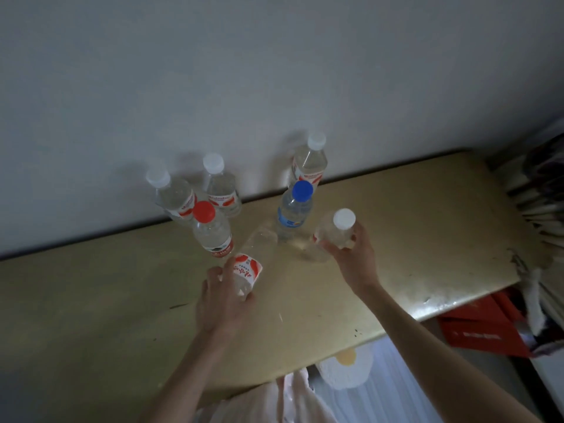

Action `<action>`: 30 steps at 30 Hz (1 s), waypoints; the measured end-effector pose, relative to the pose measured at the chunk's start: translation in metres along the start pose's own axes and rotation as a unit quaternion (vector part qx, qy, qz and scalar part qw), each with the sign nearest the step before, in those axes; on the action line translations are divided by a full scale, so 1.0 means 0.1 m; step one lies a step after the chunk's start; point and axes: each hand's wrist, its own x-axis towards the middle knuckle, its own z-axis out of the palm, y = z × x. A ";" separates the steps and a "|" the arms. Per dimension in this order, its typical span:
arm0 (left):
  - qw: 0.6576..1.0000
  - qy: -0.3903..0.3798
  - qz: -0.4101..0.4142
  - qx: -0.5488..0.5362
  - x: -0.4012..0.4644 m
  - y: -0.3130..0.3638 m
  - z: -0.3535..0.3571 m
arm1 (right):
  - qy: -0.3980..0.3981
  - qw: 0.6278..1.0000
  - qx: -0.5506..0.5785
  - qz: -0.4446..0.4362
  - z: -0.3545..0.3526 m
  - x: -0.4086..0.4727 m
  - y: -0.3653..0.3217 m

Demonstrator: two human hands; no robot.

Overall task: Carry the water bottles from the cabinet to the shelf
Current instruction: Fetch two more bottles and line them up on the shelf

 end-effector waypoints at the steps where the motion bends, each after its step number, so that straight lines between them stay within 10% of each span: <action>1: 1.000 0.005 0.012 0.003 -0.04 0.02 -0.07 | -0.008 1.000 -0.011 0.001 -0.03 -0.07 0.03; 11: 0.986 0.042 0.161 -0.009 0.00 0.54 -0.48 | -0.025 0.999 -0.031 -0.007 -0.08 -0.47 0.20; 22: 0.949 -0.030 0.138 -0.281 0.16 0.64 -0.02 | -0.027 0.998 0.052 0.007 -0.04 -0.50 0.27; 30: 0.950 -0.052 0.120 -0.284 0.19 0.57 -0.05 | -0.006 0.999 0.039 0.028 -0.15 -0.44 0.31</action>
